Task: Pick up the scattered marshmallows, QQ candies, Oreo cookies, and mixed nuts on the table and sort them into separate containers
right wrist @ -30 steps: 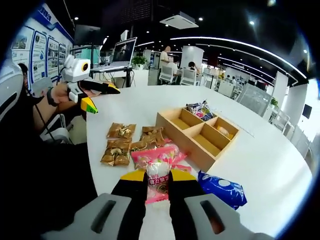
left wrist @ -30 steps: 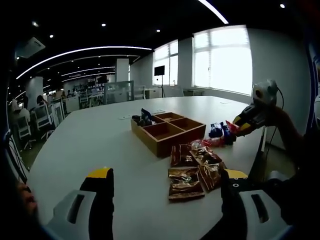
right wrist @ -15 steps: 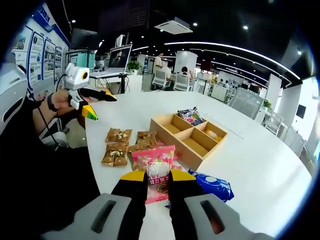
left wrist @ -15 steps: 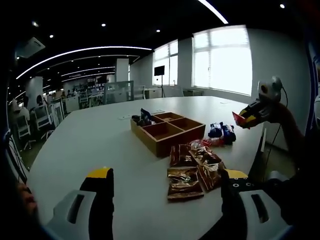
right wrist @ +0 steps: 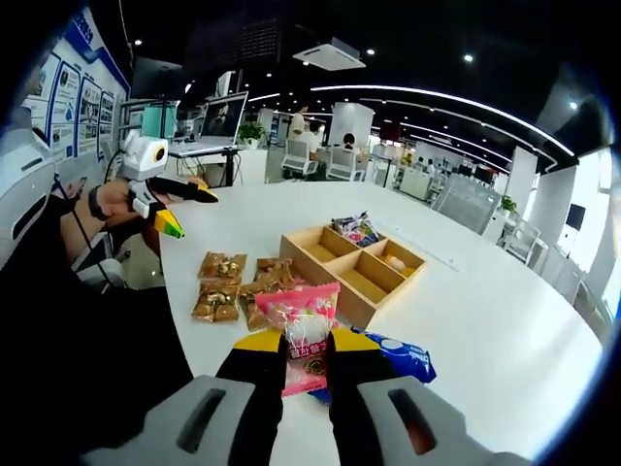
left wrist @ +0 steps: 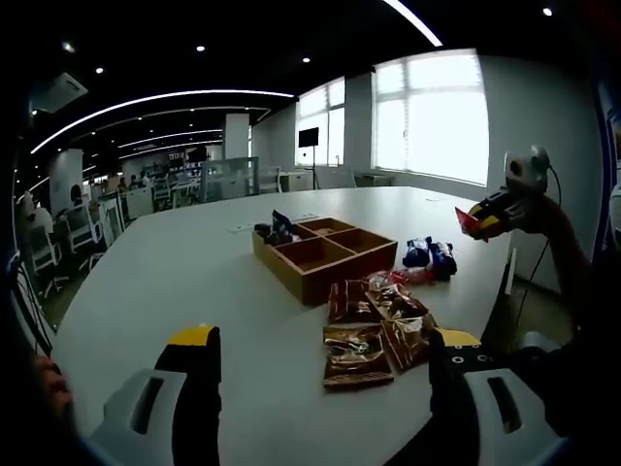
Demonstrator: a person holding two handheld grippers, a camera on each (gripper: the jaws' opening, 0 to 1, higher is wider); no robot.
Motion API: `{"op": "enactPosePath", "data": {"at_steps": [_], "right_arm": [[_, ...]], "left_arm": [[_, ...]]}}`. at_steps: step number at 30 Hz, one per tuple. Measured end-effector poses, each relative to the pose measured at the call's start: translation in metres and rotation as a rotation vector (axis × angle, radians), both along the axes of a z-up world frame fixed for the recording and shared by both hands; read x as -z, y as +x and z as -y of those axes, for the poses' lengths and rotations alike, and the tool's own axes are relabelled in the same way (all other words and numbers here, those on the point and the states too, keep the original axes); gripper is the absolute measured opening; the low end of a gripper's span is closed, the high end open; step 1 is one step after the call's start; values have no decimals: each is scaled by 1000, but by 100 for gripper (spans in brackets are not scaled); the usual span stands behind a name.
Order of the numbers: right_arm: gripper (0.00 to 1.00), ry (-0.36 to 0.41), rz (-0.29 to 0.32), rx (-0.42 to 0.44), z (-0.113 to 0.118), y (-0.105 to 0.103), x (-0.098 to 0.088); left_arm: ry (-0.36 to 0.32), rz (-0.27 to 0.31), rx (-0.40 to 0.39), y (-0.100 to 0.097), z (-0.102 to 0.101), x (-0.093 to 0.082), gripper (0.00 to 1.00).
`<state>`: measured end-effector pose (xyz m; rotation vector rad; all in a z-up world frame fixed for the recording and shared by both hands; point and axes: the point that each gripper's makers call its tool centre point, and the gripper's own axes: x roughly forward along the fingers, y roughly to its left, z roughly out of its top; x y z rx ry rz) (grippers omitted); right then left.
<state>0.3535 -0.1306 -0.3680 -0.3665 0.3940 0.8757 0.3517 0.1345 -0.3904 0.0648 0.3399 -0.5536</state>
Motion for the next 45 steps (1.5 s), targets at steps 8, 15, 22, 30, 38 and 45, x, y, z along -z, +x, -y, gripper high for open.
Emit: {"op": "enactPosePath", "data": {"at_steps": [8, 15, 22, 30, 38, 45], "right_arm": [[12, 0, 26, 3, 0, 4, -12], [12, 4, 45, -5, -1, 13, -23], [12, 21, 70, -24, -8, 22, -39], [12, 12, 100, -43, -18, 34, -55], [12, -7, 135, -64, -34, 51, -71], [12, -19, 147, -31, -42, 74, -69]], "left_arm": [[0, 3, -1, -1, 0, -1, 92], [2, 3, 2, -2, 1, -2, 92], [7, 4, 0, -2, 0, -3, 92], [9, 5, 6, -2, 0, -4, 91], [16, 9, 7, -3, -2, -7, 91], [10, 5, 6, -3, -4, -6, 91]]}}
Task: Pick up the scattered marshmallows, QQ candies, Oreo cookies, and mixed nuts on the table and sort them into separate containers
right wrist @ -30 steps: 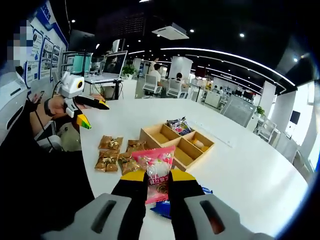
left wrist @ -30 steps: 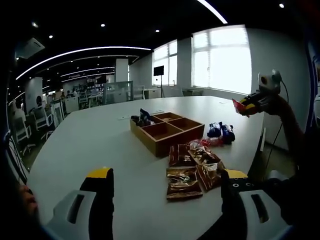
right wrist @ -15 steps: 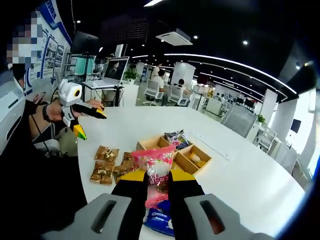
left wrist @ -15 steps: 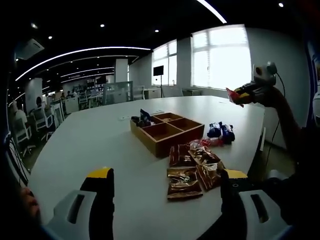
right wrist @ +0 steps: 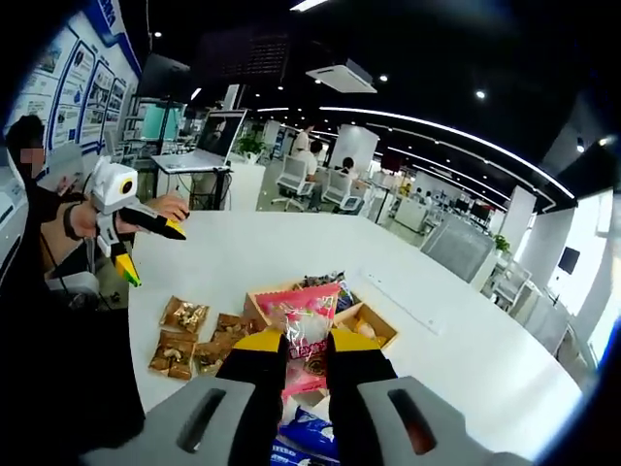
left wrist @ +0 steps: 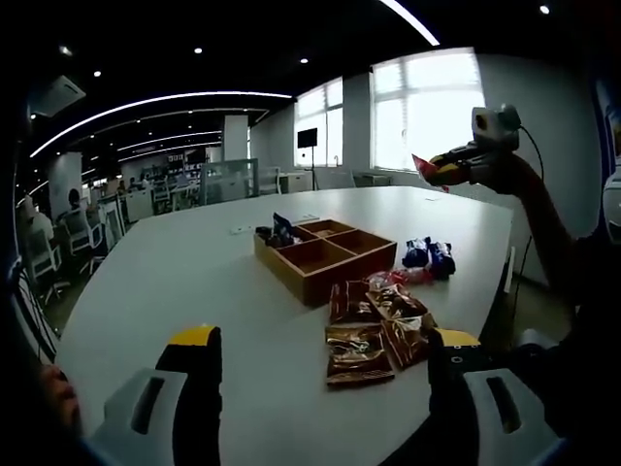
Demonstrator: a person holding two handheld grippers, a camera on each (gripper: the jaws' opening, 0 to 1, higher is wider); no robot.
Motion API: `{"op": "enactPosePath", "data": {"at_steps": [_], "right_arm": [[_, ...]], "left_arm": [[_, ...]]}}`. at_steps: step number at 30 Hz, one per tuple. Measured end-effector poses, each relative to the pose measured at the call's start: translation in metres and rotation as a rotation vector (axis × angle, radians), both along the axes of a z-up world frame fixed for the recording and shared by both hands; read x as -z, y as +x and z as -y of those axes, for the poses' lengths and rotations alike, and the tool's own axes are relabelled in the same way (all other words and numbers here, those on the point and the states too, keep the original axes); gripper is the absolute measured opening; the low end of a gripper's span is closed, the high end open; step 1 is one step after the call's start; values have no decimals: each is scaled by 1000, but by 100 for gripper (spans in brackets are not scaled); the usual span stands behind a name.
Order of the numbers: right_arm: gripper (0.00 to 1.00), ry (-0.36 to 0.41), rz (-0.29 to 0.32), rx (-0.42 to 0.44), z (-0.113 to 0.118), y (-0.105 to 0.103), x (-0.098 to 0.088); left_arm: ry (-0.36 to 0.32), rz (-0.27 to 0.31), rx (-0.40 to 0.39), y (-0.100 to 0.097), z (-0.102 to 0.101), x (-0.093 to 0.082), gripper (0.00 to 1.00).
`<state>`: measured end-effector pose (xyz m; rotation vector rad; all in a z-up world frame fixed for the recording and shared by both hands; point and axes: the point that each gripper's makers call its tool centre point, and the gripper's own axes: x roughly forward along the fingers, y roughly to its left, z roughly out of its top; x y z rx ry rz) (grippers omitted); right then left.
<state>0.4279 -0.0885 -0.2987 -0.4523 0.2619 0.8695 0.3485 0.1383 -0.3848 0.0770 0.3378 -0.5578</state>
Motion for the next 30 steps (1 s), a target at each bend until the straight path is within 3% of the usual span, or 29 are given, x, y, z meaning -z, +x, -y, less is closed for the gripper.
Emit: {"op": "enactPosePath", "data": {"at_steps": [12, 18, 21, 30], "right_arm": [[12, 28, -7, 72, -20, 55, 10], [12, 67, -60, 113, -30, 88, 27], [12, 34, -74, 144, -29, 109, 44], [11, -44, -90, 140, -30, 145, 64]], "left_arm": [[8, -1, -9, -1, -3, 2, 91], [14, -9, -3, -1, -2, 5, 91], [3, -8, -4, -1, -1, 5, 91], [4, 1, -17, -3, -5, 3, 91]]}}
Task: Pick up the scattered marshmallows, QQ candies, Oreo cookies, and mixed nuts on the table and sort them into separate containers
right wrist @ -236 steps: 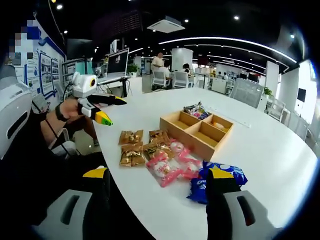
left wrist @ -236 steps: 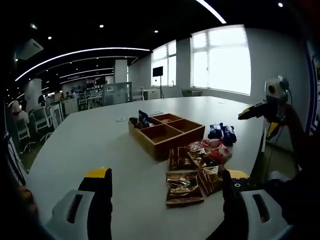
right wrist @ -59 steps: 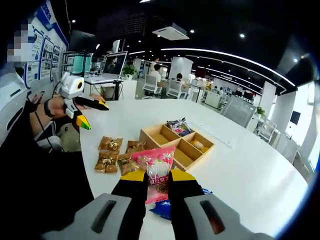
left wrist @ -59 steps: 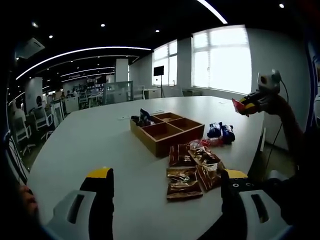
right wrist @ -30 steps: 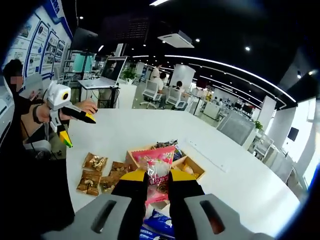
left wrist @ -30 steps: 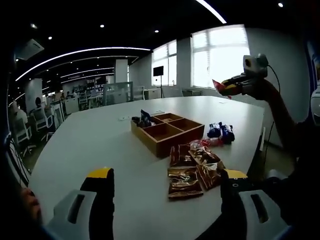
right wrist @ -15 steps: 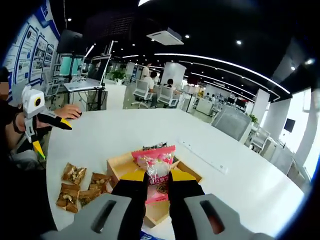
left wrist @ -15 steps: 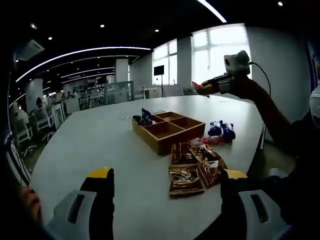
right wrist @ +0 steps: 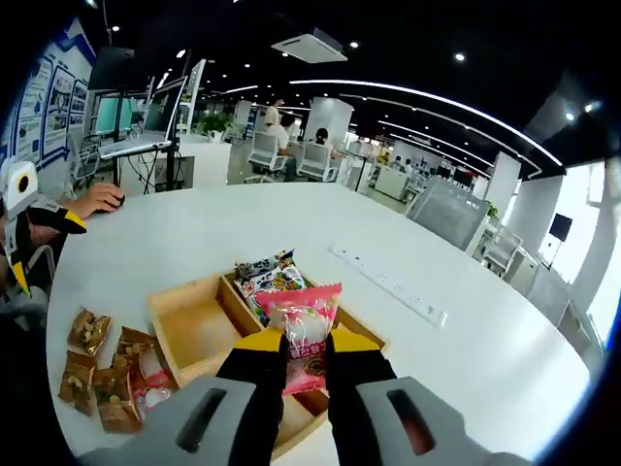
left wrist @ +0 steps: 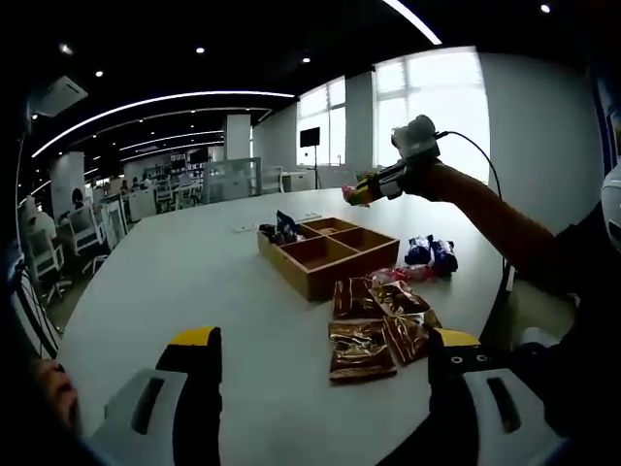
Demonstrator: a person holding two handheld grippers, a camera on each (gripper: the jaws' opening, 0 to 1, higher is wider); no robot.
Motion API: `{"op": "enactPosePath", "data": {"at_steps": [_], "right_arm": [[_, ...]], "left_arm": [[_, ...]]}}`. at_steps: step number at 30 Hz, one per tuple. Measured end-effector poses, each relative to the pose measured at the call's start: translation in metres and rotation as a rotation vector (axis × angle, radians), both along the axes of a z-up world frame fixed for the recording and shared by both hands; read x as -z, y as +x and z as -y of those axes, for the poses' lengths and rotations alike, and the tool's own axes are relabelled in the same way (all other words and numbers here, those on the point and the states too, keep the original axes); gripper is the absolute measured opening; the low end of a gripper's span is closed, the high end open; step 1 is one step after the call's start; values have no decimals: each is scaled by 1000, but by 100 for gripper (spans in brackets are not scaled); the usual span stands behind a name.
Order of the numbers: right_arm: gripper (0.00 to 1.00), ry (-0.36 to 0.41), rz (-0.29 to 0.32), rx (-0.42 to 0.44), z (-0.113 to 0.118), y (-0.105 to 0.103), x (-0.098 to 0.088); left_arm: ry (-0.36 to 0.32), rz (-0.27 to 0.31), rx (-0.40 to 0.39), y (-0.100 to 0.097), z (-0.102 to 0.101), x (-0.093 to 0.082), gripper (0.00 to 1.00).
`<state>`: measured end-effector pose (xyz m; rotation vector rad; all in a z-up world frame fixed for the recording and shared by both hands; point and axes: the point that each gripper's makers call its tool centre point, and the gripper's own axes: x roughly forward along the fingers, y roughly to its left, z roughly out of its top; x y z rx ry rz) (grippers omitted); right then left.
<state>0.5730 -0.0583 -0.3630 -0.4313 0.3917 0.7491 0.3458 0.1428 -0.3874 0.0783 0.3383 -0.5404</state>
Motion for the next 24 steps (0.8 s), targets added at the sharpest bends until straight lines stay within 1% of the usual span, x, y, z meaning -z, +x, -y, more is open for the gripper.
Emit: {"op": "enactPosePath", "data": {"at_steps": [3, 5, 6, 8, 13, 16, 19, 24], "right_arm": [[11, -9, 0, 9, 1, 8, 2], [11, 5, 0, 15, 1, 12, 1], [11, 15, -12, 27, 1, 19, 3], [11, 21, -15, 41, 2, 26, 4], [11, 22, -49, 60, 1, 38, 16], [11, 10, -66, 61, -2, 43, 27], [11, 8, -80, 76, -1, 48, 35], [11, 51, -125, 85, -5, 52, 43]], "left_arm": [[-1, -2, 2, 0, 0, 1, 91], [-1, -3, 4, 0, 1, 2, 91], [-1, -4, 5, 0, 2, 2, 91], [-2, -4, 7, 0, 2, 2, 91], [1, -5, 6, 0, 1, 3, 90], [4, -7, 3, -2, 0, 3, 91], [-2, -2, 0, -3, -1, 1, 91], [-7, -2, -3, -4, -2, 1, 91]]}}
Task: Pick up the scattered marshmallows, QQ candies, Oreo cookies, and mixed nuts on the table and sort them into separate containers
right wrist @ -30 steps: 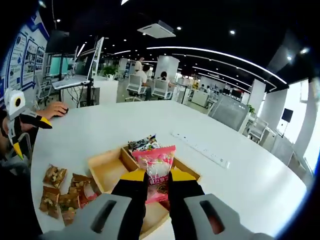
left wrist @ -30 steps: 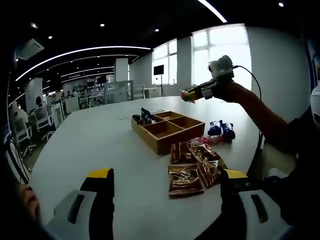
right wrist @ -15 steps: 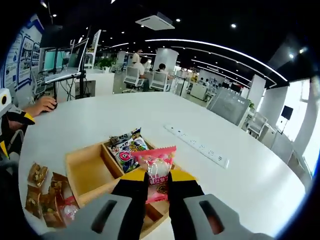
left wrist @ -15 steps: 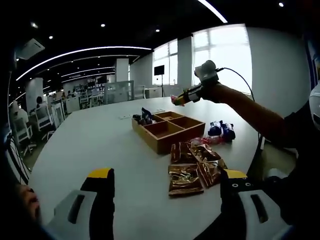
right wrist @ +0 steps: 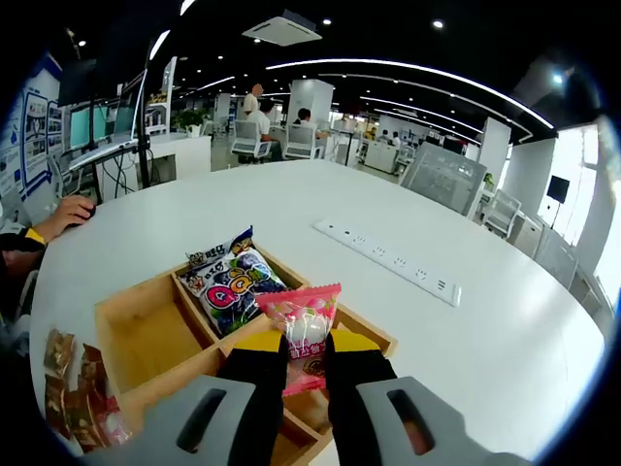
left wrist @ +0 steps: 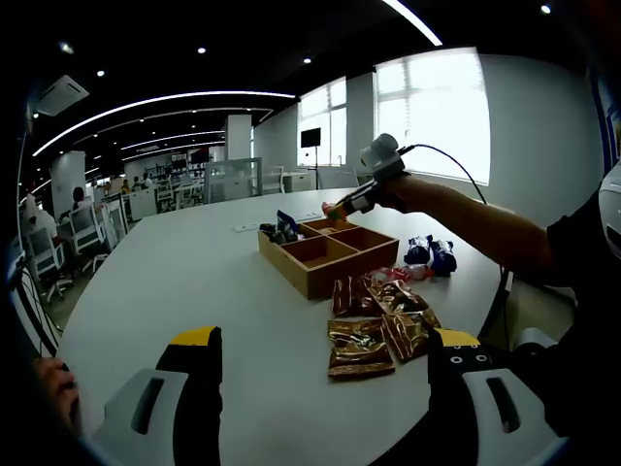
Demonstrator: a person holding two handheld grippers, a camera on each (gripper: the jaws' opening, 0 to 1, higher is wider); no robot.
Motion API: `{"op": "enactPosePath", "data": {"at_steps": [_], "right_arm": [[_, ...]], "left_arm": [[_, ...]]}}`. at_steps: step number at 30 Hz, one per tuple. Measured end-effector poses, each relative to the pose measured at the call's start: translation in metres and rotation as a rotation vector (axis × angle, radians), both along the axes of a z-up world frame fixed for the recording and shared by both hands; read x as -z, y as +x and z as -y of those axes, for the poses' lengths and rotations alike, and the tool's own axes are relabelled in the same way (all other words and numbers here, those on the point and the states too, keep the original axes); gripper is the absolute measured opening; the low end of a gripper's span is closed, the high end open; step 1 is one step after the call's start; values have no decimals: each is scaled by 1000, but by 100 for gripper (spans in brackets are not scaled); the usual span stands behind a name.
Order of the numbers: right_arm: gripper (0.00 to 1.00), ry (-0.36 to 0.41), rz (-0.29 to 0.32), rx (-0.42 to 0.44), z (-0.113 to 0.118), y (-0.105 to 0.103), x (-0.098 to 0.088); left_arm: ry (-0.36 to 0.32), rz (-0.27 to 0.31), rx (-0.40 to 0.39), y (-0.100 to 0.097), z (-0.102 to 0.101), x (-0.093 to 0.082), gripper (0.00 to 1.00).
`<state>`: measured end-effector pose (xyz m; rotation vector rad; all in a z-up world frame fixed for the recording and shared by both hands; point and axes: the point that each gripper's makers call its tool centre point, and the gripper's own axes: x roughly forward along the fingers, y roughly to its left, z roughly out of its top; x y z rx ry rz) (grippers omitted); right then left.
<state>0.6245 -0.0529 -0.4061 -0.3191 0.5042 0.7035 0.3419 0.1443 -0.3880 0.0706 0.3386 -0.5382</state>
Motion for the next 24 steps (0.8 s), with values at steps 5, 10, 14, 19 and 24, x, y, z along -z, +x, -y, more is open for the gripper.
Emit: {"op": "enactPosePath", "data": {"at_steps": [5, 10, 14, 19, 24], "right_arm": [[12, -43, 5, -13, -2, 3, 11], [12, -43, 7, -25, -4, 1, 13], [13, -56, 1, -31, -5, -1, 17], [13, -51, -3, -17, -4, -1, 18], [14, -69, 3, -12, -2, 2, 17]], "left_arm": [[-1, 1, 0, -1, 0, 0, 91], [-2, 6, -2, -2, -1, 0, 91], [0, 3, -6, -2, -2, 1, 91], [-4, 8, -3, -2, 0, -1, 91], [-4, 7, -5, -3, 0, -1, 91]]}}
